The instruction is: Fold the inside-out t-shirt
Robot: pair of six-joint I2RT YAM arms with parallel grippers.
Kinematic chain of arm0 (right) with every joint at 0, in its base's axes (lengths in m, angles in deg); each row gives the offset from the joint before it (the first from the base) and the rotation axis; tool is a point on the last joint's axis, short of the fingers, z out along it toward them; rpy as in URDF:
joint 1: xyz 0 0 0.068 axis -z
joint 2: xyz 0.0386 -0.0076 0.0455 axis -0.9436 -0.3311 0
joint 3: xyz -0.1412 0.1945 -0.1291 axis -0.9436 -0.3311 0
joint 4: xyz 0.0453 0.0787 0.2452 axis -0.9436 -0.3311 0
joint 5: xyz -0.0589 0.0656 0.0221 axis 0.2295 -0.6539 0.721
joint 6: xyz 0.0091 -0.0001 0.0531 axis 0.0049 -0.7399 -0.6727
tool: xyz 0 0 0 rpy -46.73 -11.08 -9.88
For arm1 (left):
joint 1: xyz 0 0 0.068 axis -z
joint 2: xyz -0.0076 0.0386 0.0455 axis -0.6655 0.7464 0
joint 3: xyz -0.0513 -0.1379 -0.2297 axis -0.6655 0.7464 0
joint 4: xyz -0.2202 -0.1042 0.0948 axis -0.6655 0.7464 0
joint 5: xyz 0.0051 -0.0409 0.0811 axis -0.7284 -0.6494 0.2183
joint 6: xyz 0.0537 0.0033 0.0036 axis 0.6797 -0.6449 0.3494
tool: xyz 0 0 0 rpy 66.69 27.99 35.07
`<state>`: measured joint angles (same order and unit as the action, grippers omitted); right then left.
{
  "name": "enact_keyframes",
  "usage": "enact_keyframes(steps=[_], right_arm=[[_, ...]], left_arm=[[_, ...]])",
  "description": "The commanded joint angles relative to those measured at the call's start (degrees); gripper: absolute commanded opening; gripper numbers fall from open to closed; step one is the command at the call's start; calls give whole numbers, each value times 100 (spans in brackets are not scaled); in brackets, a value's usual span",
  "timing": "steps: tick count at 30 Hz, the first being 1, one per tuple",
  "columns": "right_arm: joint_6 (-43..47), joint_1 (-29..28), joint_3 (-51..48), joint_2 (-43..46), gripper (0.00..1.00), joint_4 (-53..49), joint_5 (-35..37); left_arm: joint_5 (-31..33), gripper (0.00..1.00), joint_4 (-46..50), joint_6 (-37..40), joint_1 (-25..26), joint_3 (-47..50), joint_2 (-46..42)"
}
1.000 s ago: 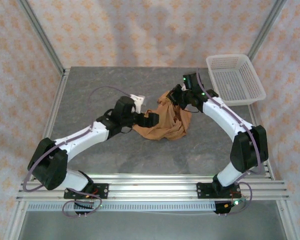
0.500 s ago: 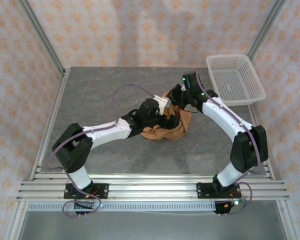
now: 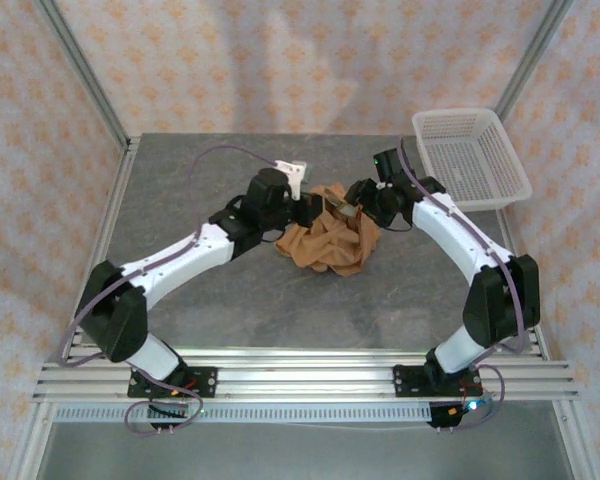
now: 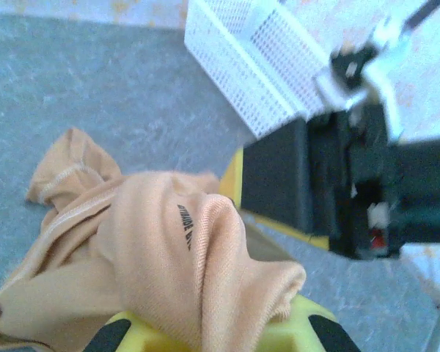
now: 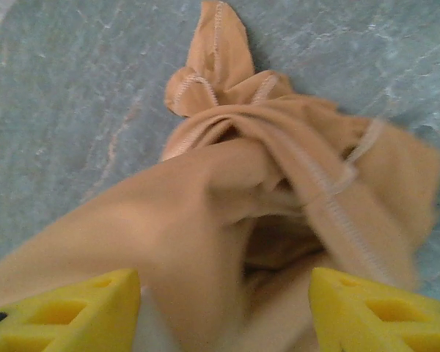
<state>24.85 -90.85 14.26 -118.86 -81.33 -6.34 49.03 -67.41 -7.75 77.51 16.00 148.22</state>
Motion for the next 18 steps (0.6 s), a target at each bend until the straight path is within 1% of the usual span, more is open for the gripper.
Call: enact_keyframes(steps=[1,5,8,10,13,14,18], right_arm=[[240,-31,-418,496,59,-206,256],[-103,-246,-1032,793,49,411,62],[-349,-476,-1468,995,48,848,-72],[-528,-608,-1740,1188,51,1140,-119],[-996,-766,-2215,1438,53,1894,-346],[-1117,-801,-2286,1460,53,2051,-405],[-1428,-908,-2396,1509,64,2444,-401]], left_arm=[[-454,0,-31,-307,-80,112,-170],[-541,0,-85,-459,-133,107,-138],[-524,0,34,-568,-170,27,-52],[-500,0,180,-597,-181,-62,28],[-484,0,423,-598,-188,-234,173],[-466,0,457,-769,-198,-270,205],[-375,0,531,-890,-217,-350,309]])
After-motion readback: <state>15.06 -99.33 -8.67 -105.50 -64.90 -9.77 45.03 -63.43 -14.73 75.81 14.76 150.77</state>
